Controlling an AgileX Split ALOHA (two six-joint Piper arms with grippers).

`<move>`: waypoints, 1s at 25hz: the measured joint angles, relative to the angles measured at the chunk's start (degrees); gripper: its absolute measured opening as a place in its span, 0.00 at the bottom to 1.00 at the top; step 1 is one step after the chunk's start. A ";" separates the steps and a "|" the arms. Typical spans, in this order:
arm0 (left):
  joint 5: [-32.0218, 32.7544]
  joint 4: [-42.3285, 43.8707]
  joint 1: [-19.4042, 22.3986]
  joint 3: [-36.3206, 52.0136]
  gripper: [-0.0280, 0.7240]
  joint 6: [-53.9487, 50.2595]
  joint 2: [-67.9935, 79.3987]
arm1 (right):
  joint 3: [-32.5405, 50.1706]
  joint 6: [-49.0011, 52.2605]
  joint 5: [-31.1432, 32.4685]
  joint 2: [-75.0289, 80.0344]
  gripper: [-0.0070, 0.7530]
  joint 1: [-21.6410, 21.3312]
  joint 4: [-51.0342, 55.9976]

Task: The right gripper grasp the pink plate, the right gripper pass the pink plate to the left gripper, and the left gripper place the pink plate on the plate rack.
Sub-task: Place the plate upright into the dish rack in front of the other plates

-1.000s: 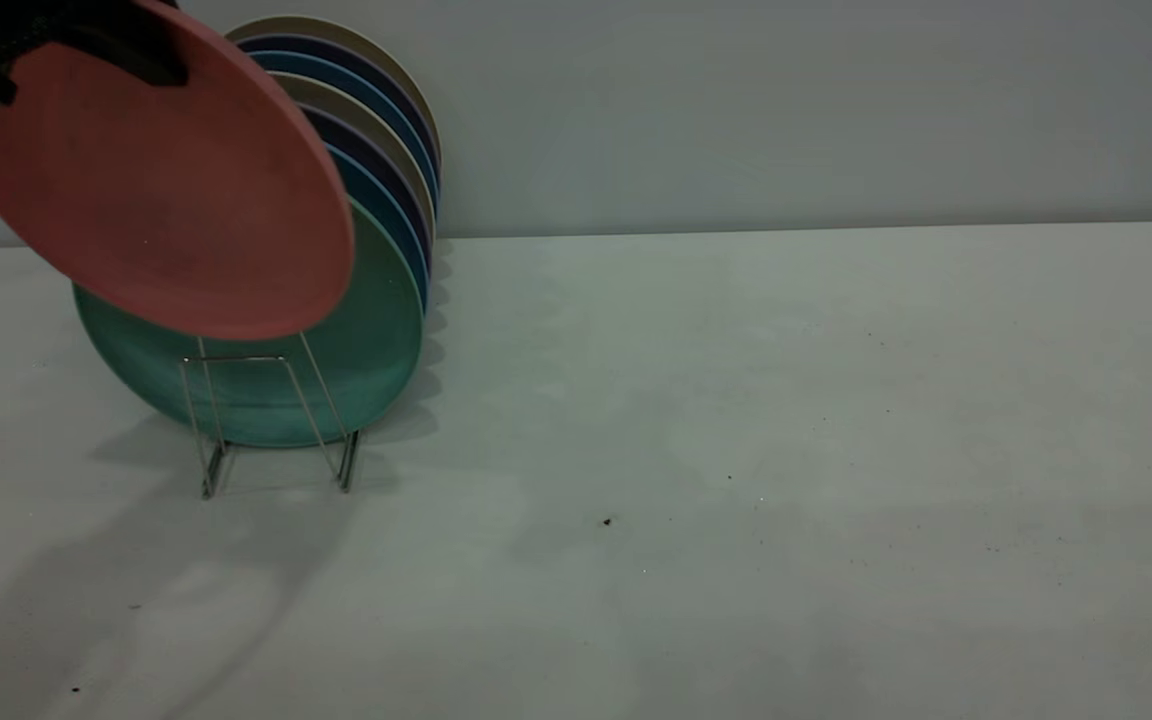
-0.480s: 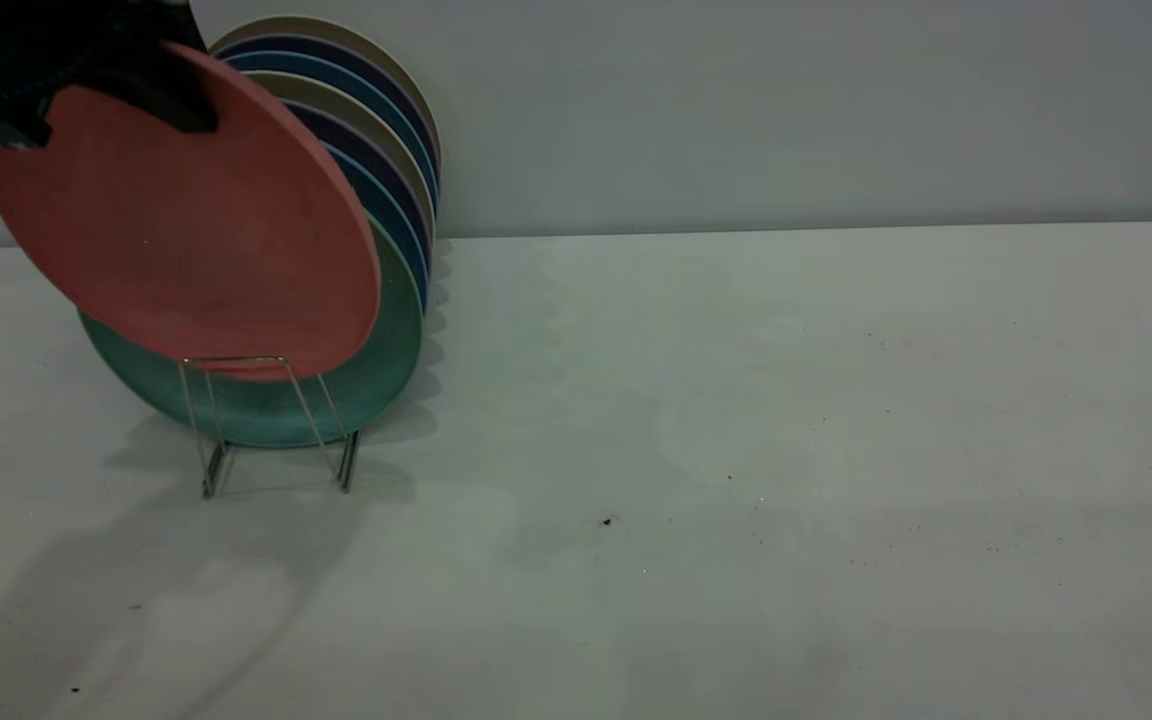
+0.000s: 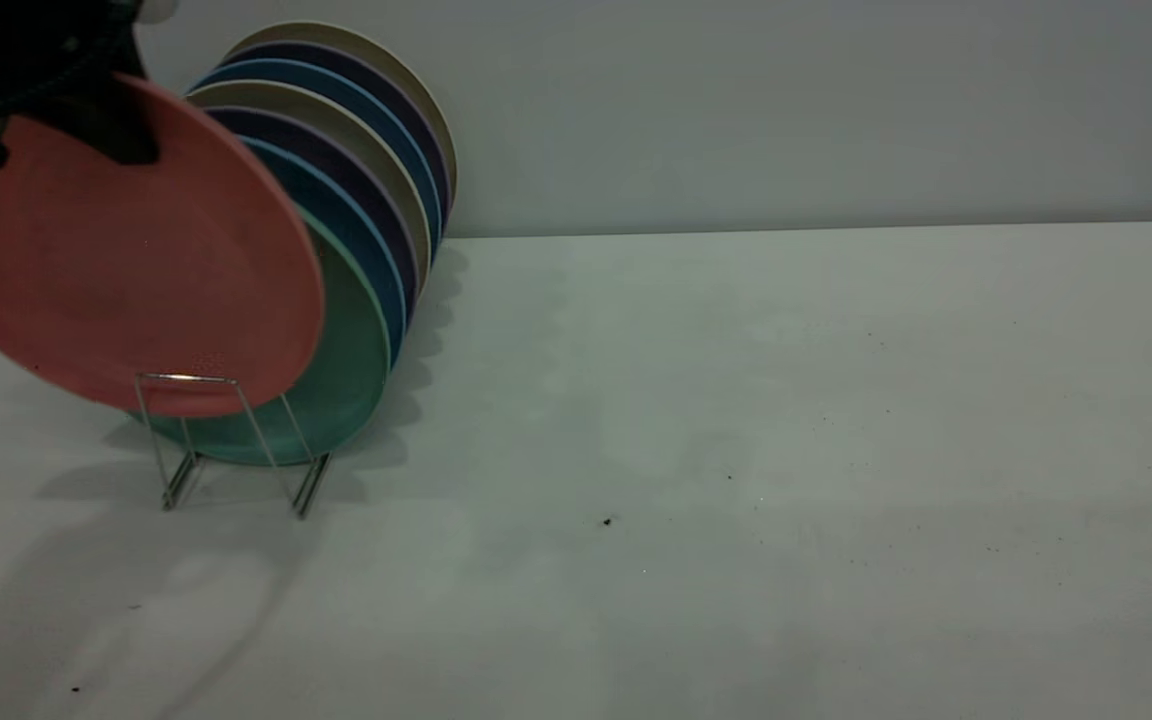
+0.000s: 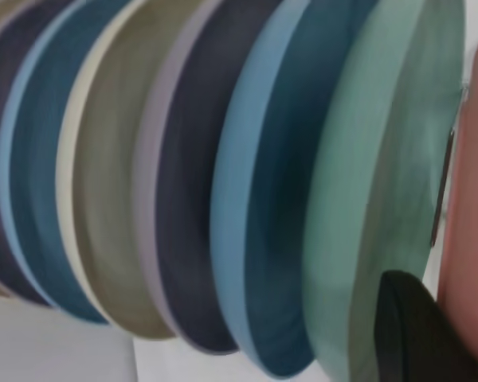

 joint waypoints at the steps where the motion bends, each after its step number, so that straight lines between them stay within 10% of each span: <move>1: 0.05 0.00 0.00 0.00 0.18 -0.15 0.17 | 0.00 0.00 0.00 0.00 0.49 0.00 0.00; 8: 0.10 0.00 0.00 0.00 0.24 -0.93 2.56 | 0.00 0.00 0.00 0.00 0.49 0.00 -0.29; 17: 0.61 -2.75 0.00 0.00 0.61 -2.17 2.74 | 0.00 0.00 0.00 0.00 0.49 0.00 -0.42; 25: 1.22 -4.03 0.00 0.00 0.65 -10.52 -1.38 | 0.00 1.75 0.00 0.00 0.49 0.00 -3.23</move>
